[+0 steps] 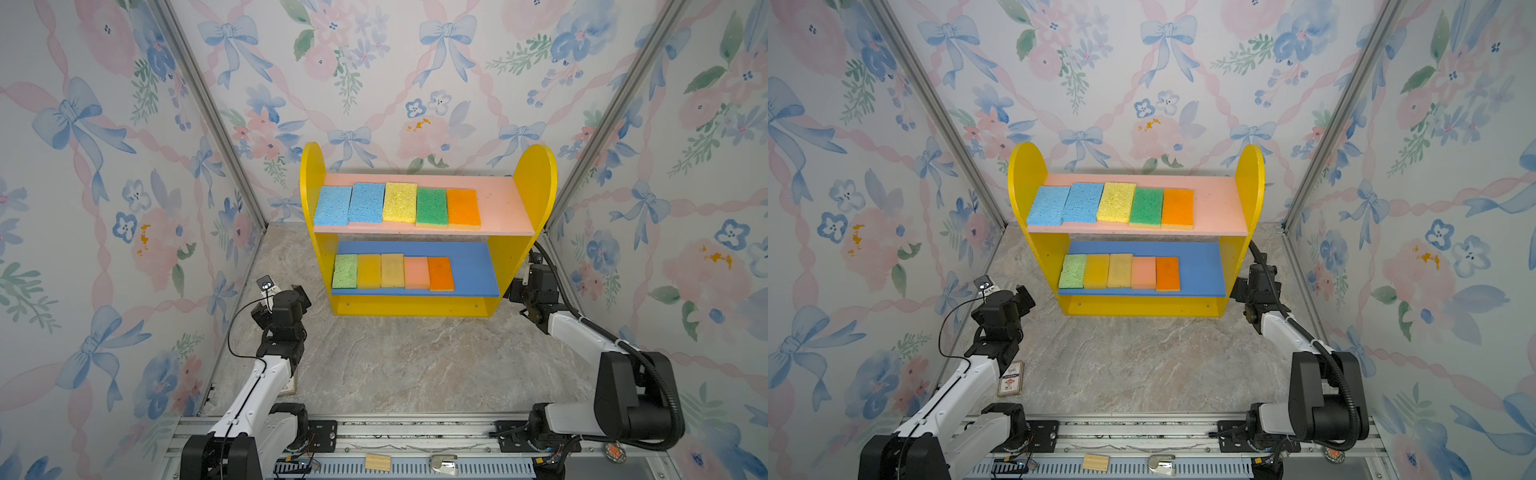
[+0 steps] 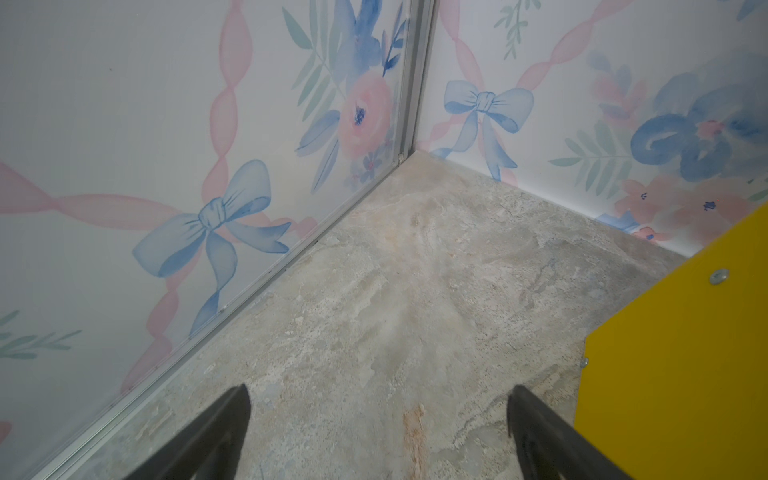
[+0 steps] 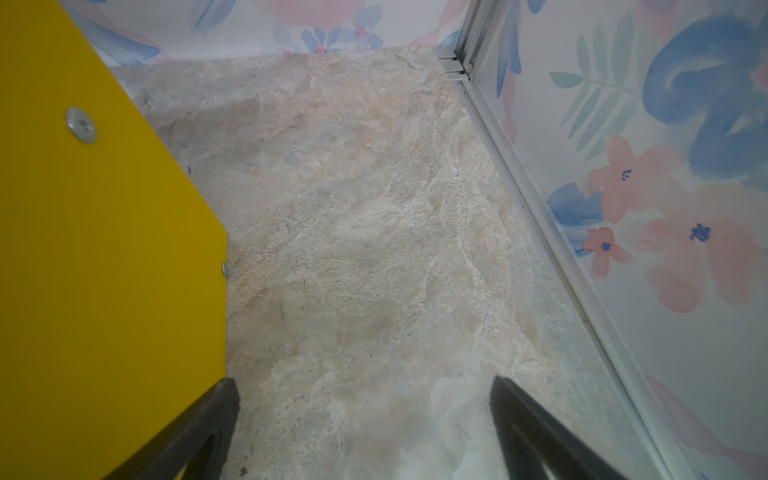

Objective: Place and organize the cleaning sponges onto the shelf

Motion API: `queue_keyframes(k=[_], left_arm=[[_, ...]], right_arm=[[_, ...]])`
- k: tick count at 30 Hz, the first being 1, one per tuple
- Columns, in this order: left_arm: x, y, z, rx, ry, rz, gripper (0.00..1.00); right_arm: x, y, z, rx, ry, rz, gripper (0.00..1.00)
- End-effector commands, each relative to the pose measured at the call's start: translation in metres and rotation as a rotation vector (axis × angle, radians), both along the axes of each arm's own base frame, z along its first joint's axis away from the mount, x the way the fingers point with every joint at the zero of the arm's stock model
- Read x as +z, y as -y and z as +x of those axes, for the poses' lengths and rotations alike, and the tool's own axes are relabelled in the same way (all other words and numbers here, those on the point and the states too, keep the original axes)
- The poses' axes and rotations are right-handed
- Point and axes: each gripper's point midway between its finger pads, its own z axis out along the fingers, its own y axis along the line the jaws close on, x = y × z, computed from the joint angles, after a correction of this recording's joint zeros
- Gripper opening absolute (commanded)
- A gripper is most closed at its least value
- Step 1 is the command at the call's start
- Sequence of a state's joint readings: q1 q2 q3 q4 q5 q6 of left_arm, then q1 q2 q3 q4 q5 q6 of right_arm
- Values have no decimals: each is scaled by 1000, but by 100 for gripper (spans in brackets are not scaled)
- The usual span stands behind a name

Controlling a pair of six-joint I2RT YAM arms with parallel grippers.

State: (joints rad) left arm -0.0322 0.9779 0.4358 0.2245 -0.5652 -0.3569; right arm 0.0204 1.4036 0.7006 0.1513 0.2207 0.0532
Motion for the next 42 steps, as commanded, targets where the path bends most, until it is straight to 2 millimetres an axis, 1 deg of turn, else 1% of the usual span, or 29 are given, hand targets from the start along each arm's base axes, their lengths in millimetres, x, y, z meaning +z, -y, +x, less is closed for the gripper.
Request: queue_keyframes(k=[1,3,6,11,14,19,22,26,30,35,38,42], left_arm=[[12,-3,5,2,63,50,98],[11,-4,6,-2,77,58,98],[2,-3,6,-20,77,61,98],[-6,5,8,-79,139,39,98],[-10,14,18,-146,121,51,98],[-14,24,33,-207,119,47,98],[-18,30,41,-244,125,37,98],[-26,37,47,-283,128,44,98],[-31,51,54,-343,142,78,98],[-38,62,54,-356,154,123,98],[-44,74,52,-405,158,151,98],[-47,90,48,-469,165,196,98]], right_arm=[[6,-21,16,122,92,11,97],[3,-19,18,117,99,33,97],[-3,-16,18,104,128,63,97],[-11,-26,16,154,181,63,97],[-16,-34,12,198,212,58,97],[-16,-41,5,247,267,73,97],[-19,-48,0,291,305,73,97],[-18,-48,-1,290,327,70,97],[-19,-48,0,291,319,74,97],[-18,-48,0,292,319,74,97],[-19,-47,0,290,318,82,97],[-19,-44,2,279,310,96,97]])
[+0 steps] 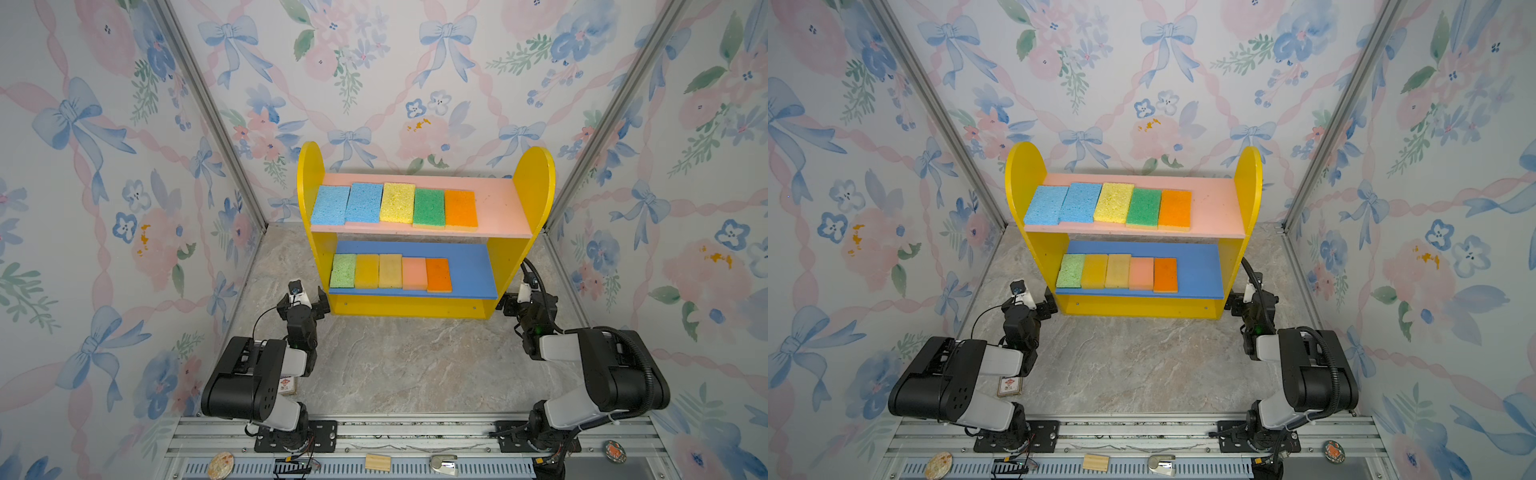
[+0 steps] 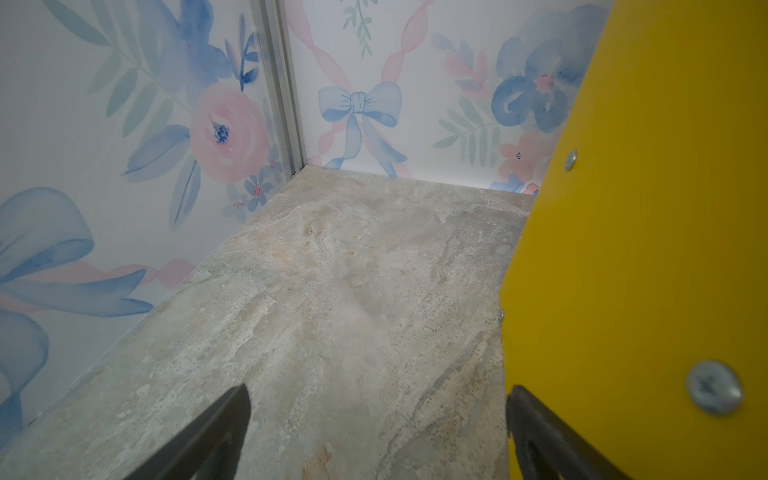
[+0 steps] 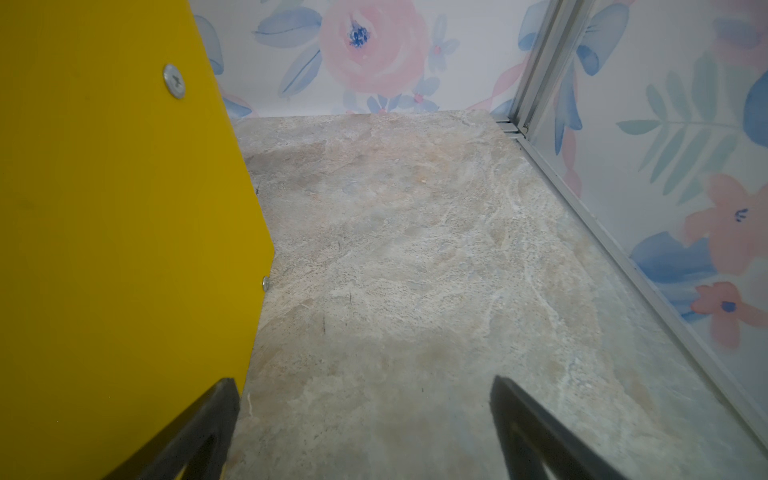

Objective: Place and organize the cleaning sponges onto the shelf

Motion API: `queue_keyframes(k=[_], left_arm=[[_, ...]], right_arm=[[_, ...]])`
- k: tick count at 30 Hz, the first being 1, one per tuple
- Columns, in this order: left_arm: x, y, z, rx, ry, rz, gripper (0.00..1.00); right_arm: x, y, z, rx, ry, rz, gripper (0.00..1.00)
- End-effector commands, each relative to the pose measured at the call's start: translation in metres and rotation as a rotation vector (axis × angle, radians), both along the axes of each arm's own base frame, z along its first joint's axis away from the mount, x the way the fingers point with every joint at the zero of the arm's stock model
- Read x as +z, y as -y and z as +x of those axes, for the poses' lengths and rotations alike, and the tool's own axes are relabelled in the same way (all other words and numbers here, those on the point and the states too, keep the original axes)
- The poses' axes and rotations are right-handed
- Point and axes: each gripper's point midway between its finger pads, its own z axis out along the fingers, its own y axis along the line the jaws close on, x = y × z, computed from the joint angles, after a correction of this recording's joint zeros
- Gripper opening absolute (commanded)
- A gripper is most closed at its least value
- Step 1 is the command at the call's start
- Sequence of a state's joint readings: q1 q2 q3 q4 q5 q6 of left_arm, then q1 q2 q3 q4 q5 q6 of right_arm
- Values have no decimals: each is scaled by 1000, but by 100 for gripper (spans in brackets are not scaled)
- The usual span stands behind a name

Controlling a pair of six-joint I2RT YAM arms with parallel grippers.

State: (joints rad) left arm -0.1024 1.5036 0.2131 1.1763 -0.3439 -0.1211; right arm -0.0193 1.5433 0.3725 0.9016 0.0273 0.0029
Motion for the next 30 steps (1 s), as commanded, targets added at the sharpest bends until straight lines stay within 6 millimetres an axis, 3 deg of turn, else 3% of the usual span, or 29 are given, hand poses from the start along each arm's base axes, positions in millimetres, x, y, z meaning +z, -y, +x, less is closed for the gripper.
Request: queue_keyframes(k=[1,4,7,30], left_arm=[[14,29,1,-124,70,64,98],[16,24,-3,-81,87,68,98],[18,5,-7,32,105,34,98],[18,3,-5,25,106,25,98]], right_arm=[[8,-27,5,128,34,35,97],[9,-26,5,126,36,33,97],[8,-26,5,126,33,35,97],[8,-27,5,125,33,34,97]])
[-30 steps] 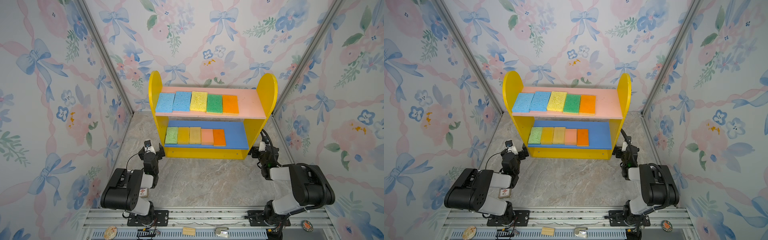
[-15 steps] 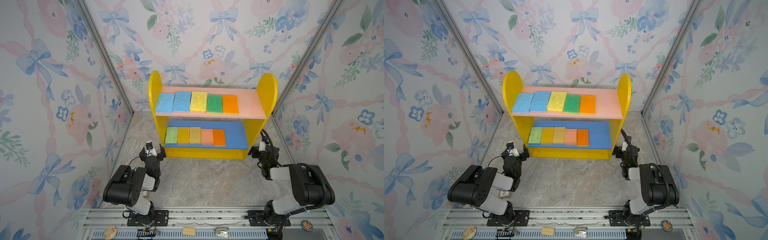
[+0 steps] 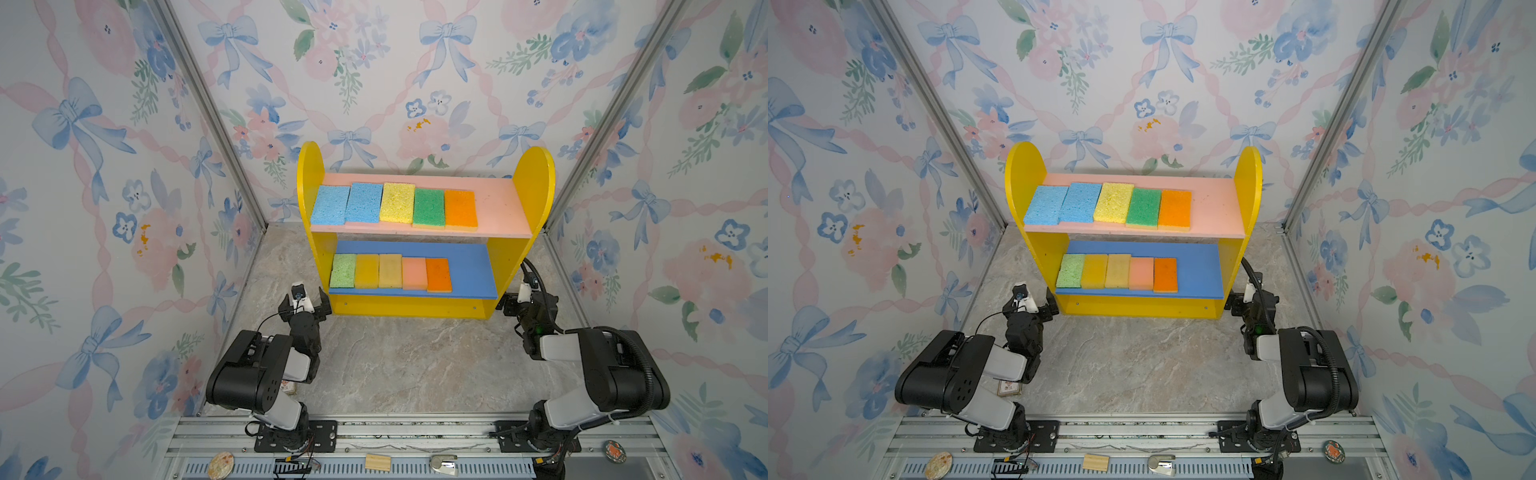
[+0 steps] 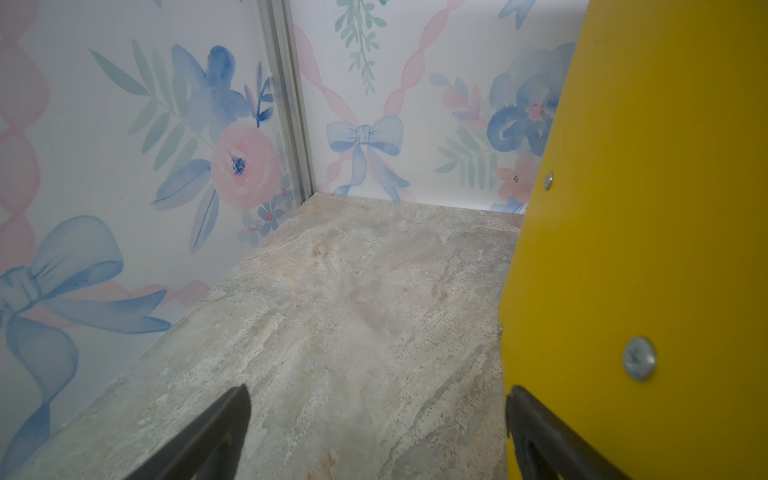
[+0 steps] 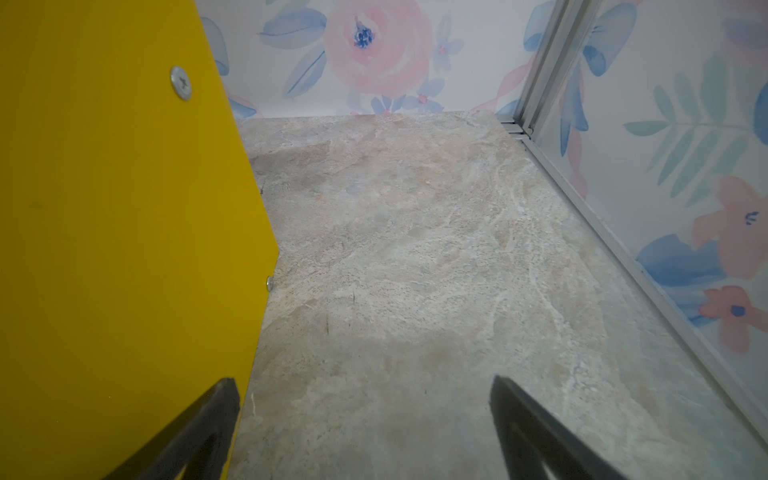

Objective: Place and organize the cleaning sponges onto the shelf

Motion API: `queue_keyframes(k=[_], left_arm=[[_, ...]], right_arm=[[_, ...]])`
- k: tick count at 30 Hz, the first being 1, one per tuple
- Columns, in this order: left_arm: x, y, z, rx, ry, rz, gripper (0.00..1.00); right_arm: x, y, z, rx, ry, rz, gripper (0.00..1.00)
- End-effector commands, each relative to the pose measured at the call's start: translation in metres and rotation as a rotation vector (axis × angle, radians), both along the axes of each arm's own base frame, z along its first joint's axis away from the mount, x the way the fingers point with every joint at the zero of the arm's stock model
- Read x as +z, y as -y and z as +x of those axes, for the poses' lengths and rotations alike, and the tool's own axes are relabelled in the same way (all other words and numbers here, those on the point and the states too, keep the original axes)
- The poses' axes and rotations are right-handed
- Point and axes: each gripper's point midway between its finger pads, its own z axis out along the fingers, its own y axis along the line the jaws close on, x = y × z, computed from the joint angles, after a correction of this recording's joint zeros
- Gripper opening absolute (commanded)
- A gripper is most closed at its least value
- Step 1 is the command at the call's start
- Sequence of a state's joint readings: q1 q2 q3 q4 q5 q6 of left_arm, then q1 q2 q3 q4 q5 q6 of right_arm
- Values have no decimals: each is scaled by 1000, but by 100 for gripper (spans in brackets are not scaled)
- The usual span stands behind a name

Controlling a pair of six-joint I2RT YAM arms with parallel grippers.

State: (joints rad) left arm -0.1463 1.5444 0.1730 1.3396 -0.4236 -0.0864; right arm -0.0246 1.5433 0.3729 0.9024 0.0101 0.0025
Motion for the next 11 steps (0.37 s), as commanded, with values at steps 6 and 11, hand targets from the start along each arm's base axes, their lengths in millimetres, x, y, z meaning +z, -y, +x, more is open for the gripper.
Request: queue_keyframes(k=[6,11], left_arm=[[7,2,2,-7,32,-10,98],[7,2,2,-6,33,-11,98]], right_arm=[[7,-25,6,111,29,26,97],[7,-25,6,110,28,25,97]])
